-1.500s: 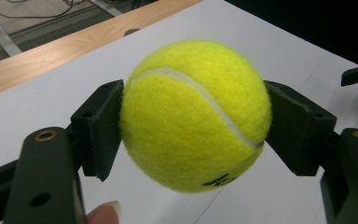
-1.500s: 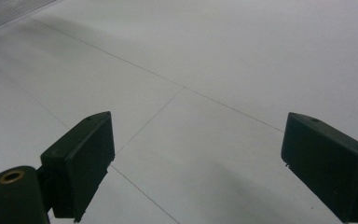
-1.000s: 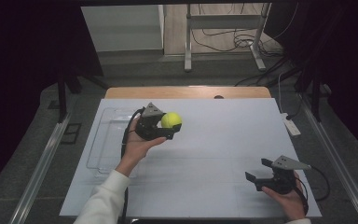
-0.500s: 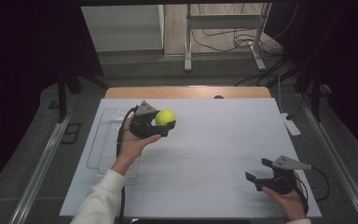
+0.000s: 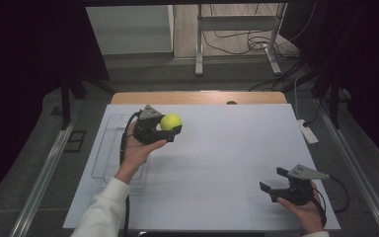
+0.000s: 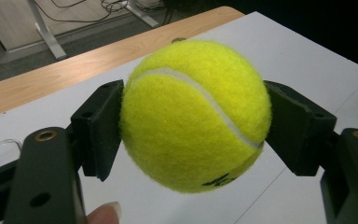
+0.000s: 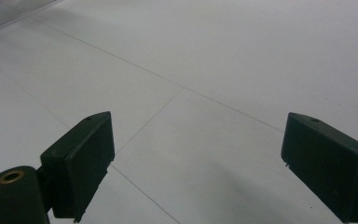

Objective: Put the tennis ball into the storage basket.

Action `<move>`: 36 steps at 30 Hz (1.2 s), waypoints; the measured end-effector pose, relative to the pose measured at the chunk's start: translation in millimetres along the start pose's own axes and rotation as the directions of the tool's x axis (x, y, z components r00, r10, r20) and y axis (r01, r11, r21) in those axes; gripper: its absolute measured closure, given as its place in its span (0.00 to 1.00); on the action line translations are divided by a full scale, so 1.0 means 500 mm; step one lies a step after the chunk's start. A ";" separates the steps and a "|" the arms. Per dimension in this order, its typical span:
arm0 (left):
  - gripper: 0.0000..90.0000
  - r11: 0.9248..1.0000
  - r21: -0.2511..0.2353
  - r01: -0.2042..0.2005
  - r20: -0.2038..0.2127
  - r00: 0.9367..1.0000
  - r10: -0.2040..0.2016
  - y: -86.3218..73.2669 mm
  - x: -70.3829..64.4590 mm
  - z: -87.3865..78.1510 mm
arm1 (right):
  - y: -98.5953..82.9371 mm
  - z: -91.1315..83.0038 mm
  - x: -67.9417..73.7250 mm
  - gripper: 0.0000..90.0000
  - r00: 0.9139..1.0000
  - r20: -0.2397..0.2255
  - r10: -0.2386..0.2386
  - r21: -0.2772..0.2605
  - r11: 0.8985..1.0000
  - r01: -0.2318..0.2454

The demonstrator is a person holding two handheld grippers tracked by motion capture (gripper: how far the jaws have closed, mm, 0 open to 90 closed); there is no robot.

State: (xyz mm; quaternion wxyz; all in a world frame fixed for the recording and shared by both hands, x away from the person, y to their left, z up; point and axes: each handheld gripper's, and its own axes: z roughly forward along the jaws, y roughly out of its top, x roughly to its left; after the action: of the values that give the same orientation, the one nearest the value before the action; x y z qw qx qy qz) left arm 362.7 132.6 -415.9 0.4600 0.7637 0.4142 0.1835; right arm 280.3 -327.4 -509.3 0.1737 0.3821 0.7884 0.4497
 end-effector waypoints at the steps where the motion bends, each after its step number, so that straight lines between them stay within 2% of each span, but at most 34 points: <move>1: 0.30 1.000 0.000 0.000 0.000 1.000 0.000 0.000 0.000 0.000 | 0.000 0.000 0.000 0.11 1.000 0.000 0.000 0.000 1.000 0.000; 16: 0.30 0.999 -0.012 0.036 -0.043 0.998 -0.036 0.003 0.038 -0.018 | 0.000 -0.001 0.000 0.11 1.000 0.000 0.002 -0.001 1.000 -0.002; 36: 0.30 0.997 -0.006 0.071 -0.106 0.992 -0.071 -0.002 0.084 -0.029 | 0.000 0.000 -0.001 0.11 1.000 0.002 0.001 0.004 1.000 -0.001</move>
State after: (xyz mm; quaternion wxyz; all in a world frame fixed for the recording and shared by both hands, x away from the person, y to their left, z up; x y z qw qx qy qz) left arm 377.4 174.7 -413.9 0.4444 0.7371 0.4646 0.2080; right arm 280.5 -327.8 -509.4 0.1733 0.3834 0.7890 0.4478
